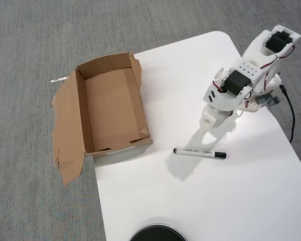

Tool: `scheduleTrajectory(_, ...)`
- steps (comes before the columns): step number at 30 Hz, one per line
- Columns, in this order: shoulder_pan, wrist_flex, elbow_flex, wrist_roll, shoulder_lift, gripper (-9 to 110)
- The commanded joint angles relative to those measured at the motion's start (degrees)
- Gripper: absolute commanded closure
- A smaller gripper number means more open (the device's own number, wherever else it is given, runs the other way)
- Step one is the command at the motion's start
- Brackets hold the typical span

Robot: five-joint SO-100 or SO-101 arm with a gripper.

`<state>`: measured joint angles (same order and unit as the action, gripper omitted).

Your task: Grasp a pen and put it in the box.

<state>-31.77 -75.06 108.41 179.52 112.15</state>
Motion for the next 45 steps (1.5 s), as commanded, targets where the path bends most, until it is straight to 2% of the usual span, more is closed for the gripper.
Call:
scheduleTrajectory(1, -1.54, 0.53, -1.19, -4.26, -0.79, 100)
scheduleTrajectory(9, -1.10, 0.62, -1.36, -29.93, -5.80, 100)
scheduleTrajectory(13, -1.80, 0.62, -1.45, -37.40, -8.70, 100)
scheduleTrajectory(22, -3.65, 1.49, -2.24, -37.75, -12.74, 99)
scheduleTrajectory(32, -3.91, 16.88, -1.19, -37.75, -13.01, 100)
scheduleTrajectory(45, -3.47, 16.52, -1.27, -37.66, -16.44, 99)
